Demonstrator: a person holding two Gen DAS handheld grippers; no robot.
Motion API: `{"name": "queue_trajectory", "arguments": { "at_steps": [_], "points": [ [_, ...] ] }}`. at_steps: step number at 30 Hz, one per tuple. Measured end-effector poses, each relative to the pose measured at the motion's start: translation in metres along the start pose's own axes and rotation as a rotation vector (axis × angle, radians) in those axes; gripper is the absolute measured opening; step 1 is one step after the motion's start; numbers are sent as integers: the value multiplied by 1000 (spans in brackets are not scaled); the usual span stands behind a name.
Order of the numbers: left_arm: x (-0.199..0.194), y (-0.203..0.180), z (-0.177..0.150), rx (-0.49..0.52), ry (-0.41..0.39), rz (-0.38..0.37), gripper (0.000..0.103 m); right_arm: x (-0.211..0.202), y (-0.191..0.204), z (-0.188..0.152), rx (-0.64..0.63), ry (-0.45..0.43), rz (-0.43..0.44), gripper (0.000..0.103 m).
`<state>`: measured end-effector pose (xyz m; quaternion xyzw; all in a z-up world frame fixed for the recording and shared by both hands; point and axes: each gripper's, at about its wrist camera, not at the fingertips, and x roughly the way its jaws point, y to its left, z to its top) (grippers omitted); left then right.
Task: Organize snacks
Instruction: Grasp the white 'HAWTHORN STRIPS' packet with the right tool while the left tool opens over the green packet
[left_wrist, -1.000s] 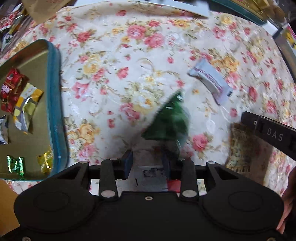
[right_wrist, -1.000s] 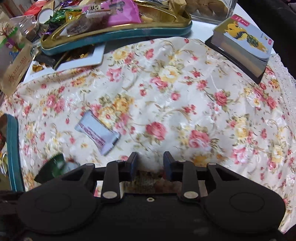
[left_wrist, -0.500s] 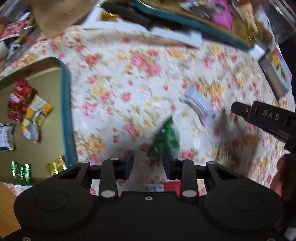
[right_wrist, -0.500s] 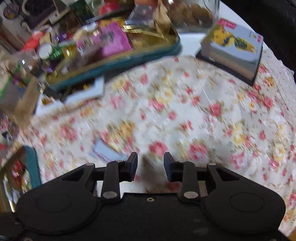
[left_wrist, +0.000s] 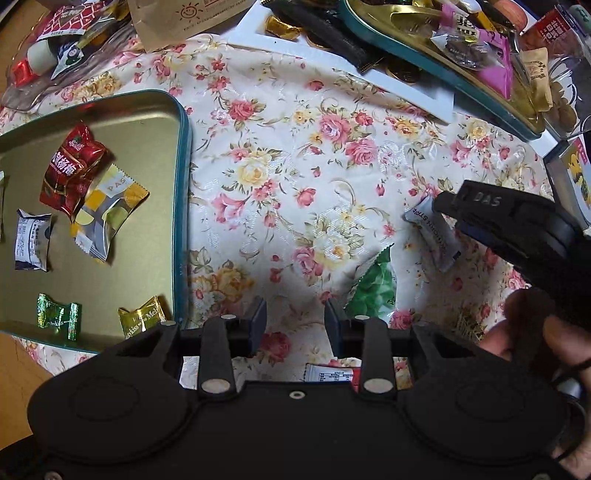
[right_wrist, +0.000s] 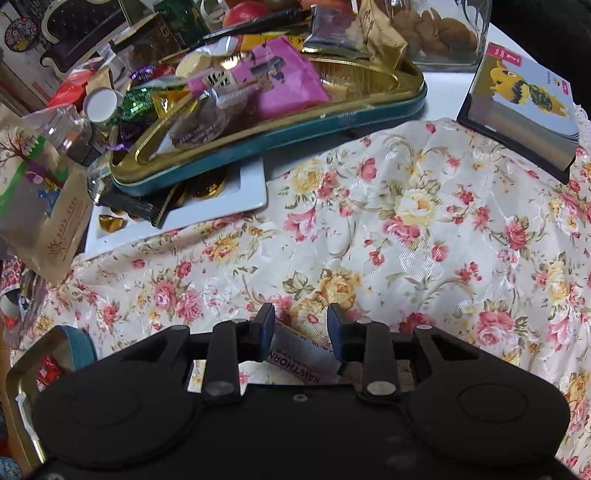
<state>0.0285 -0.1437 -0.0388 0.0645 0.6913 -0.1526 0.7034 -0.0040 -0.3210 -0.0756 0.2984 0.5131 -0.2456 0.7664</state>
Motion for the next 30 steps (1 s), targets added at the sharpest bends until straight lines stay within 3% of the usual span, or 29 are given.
{"name": "queue_trajectory", "arguments": {
  "at_steps": [8,14,17,24,30],
  "points": [
    [-4,2,0,-1,0,-2,43,8,3,-10,-26,66,10,34],
    [-3,1,-1,-2,6,5,43,2,1,-26,-120,145,20,34],
    [-3,1,-1,-1,11,3,43,-6,1,-28,-178,141,31,34],
    [-1,2,0,4,36,0,43,-21,9,-35,-414,86,43,34],
    [-2,4,0,-2,59,-19,43,-14,18,-50,-587,135,54,37]
  ]
}}
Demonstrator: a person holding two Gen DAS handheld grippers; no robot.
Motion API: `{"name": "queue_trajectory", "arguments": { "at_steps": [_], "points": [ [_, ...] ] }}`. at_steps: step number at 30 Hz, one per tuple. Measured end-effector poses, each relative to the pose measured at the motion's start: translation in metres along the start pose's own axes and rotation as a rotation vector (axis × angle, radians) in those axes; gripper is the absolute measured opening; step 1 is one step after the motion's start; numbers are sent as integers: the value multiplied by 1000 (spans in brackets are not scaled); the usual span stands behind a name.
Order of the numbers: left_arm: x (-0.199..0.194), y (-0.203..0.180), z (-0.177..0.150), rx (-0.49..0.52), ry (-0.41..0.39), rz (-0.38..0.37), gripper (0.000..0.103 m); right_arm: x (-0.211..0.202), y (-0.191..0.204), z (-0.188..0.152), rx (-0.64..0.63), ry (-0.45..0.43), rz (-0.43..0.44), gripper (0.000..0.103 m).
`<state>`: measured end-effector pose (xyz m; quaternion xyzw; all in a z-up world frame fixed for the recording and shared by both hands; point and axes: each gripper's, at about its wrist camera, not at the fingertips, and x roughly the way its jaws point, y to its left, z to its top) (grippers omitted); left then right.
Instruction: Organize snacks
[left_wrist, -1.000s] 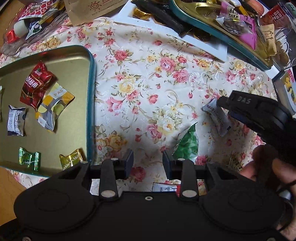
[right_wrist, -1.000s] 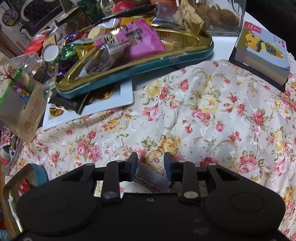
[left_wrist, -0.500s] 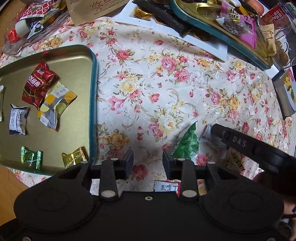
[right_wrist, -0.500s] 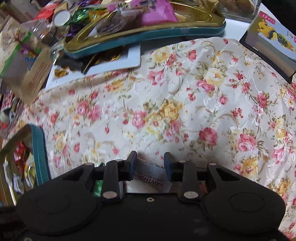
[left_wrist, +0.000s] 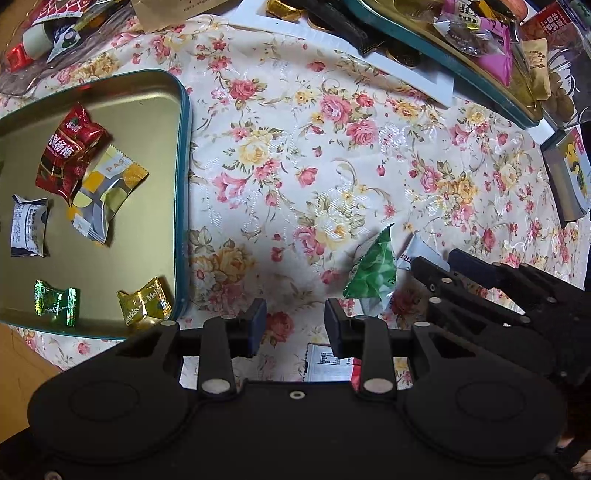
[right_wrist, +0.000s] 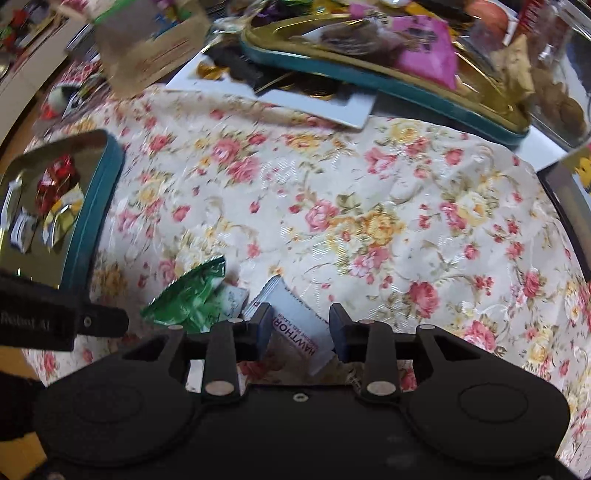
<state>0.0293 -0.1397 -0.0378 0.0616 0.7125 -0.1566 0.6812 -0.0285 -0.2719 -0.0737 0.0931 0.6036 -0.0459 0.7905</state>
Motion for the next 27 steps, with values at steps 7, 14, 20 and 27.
{"name": "queue_trajectory", "arguments": {
  "at_steps": [7,14,20,27],
  "points": [
    [-3,-1,-1,9,2,-4,43,5,5,1,-24,-25,-12,38],
    [-5,-1,-1,10,2,-14,43,9,3,3,-30,-24,-1,40],
    [-4,-2,-1,15,5,-6,43,5,2,-3,-104,-6,31,44],
    [-3,0,-2,12,13,-7,43,3,10,-9,-195,-1,37,43]
  ]
}}
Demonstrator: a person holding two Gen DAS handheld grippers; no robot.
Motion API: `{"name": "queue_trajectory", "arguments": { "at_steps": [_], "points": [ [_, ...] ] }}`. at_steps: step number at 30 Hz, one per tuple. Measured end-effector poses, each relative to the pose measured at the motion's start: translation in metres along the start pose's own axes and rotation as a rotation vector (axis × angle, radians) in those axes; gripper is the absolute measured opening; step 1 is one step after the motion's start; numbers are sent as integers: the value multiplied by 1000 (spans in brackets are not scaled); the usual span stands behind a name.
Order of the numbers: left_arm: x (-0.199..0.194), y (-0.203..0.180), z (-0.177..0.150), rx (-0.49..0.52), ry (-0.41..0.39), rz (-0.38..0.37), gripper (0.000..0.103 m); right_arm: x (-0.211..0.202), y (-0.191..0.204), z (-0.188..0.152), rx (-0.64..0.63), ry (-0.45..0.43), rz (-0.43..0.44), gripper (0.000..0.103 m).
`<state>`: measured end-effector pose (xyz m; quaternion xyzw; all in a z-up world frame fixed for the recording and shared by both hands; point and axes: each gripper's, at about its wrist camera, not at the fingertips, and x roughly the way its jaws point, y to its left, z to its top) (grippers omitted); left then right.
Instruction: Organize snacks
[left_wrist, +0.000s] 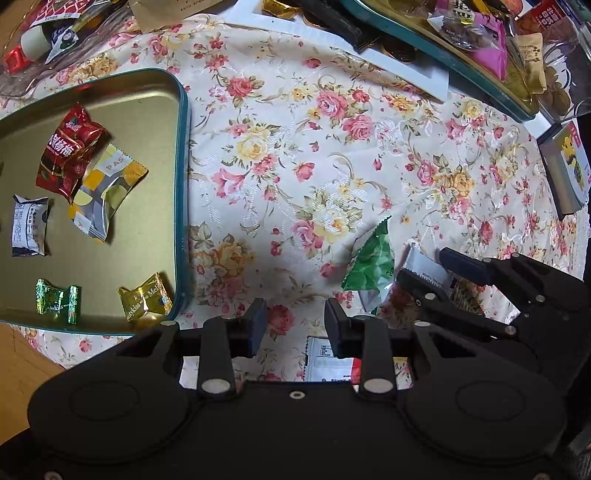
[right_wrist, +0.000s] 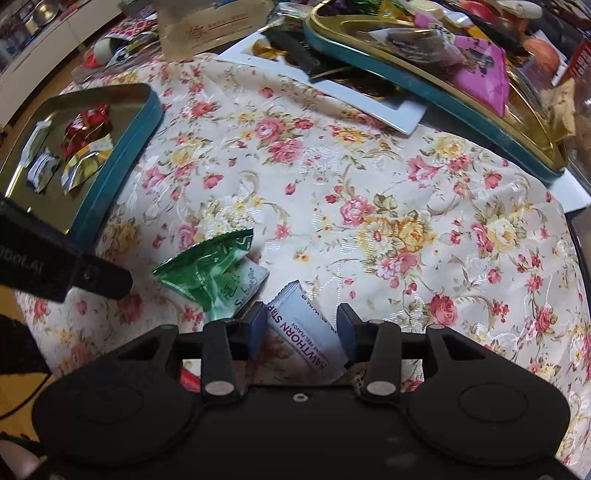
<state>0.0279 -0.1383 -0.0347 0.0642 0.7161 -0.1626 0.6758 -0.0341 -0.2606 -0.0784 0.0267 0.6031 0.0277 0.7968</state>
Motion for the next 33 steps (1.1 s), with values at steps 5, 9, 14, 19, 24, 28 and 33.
{"name": "queue_trajectory", "arguments": {
  "at_steps": [5,9,14,19,24,28,33],
  "points": [
    [-1,-1,0,-4,-3,-3,43,-7,-3,-1,-18,-2,10,43],
    [-1,-4,-1,15,2,-7,43,-3,6,-9,-104,19,-9,43],
    [1,-4,-1,28,9,-7,43,3,10,-10,-112,12,-45,42],
    [2,-5,1,34,13,-13,43,6,-4,-3,3,0,-40,40],
    [4,-13,1,52,7,-14,43,4,-25,1,138,9,-44,26],
    [7,-22,1,68,0,-28,43,2,-41,-1,226,20,-81,25],
    [7,-39,0,110,-27,-36,43,-1,-51,-9,258,35,-110,25]
  ]
}}
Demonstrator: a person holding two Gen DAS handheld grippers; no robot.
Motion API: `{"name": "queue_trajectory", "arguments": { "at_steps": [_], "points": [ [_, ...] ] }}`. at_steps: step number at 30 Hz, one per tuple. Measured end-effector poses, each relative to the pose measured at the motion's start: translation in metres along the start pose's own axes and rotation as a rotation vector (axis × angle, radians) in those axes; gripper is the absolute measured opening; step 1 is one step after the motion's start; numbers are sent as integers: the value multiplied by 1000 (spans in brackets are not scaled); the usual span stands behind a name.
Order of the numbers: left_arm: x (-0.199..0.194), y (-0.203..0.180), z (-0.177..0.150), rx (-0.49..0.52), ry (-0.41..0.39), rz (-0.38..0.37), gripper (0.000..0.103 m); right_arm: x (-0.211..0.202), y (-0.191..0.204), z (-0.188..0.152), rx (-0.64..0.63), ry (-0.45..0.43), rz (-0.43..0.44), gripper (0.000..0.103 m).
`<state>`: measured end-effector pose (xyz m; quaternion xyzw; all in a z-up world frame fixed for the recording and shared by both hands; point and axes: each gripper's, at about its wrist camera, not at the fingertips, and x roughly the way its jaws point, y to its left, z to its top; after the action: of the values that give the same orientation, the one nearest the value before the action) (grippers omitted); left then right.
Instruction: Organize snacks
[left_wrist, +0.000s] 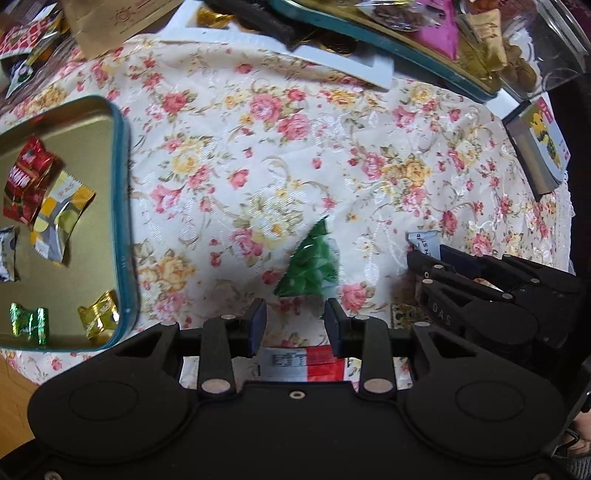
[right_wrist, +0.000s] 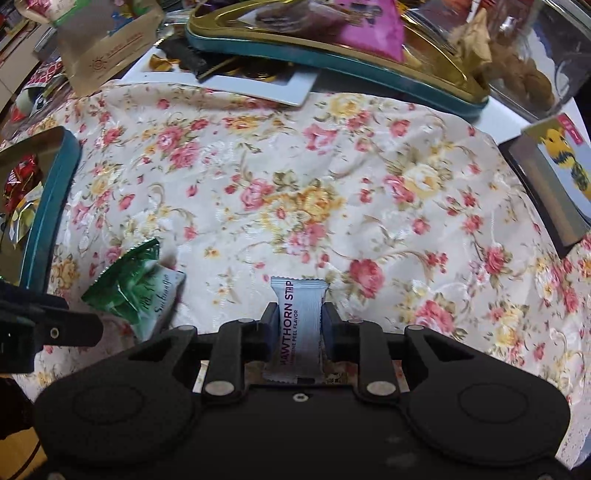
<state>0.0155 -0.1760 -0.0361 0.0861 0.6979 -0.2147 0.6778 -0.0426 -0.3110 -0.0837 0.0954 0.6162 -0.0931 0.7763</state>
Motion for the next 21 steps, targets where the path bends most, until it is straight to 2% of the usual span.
{"name": "queue_trajectory", "arguments": {
  "at_steps": [6,16,21],
  "points": [
    [12,-18,1,64,-13,11,43,-2,-24,-5,106,14,-16,26],
    [32,-29,6,66,-29,77,42,-2,-36,-8,193,38,-32,26],
    [40,-34,10,59,-55,85,42,-3,-38,-9,223,48,-35,27]
  ]
}}
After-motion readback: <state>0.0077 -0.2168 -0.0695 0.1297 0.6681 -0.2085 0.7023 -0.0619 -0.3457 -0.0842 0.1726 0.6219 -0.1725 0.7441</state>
